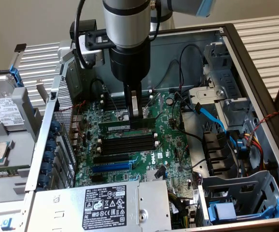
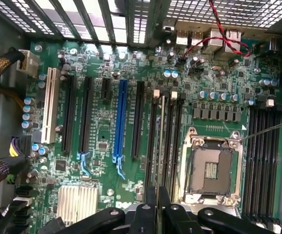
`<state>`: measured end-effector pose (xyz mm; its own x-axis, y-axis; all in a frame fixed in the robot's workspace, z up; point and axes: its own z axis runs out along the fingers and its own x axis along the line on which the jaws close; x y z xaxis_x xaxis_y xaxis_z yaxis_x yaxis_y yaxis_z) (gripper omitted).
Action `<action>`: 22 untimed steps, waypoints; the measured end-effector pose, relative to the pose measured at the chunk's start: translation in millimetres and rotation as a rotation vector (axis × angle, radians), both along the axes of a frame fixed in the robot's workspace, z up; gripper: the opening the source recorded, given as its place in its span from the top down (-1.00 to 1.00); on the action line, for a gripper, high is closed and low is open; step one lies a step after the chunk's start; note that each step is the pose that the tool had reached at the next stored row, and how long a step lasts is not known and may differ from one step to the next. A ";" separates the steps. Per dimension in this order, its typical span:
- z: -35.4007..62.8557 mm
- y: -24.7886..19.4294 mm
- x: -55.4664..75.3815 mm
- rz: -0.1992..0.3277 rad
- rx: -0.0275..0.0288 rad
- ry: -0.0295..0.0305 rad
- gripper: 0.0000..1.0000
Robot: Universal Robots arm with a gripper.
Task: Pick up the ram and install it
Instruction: 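Insert the ram into the slot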
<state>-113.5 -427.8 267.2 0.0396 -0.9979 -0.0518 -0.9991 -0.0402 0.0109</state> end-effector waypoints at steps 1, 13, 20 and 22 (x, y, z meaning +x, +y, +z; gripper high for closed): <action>-1.8 0.0 0.0 0.000 0.0001 -0.0001 0.73; -18.7 0.0 -0.3 0.000 0.0007 0.0000 0.73; -21.3 0.0 -1.6 0.000 0.0015 0.0001 0.73; -21.7 0.0 -1.6 0.000 0.0017 -0.0001 0.73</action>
<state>-115.0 -427.8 245.5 0.0396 -0.9978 -0.0535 -0.9991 -0.0403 0.0108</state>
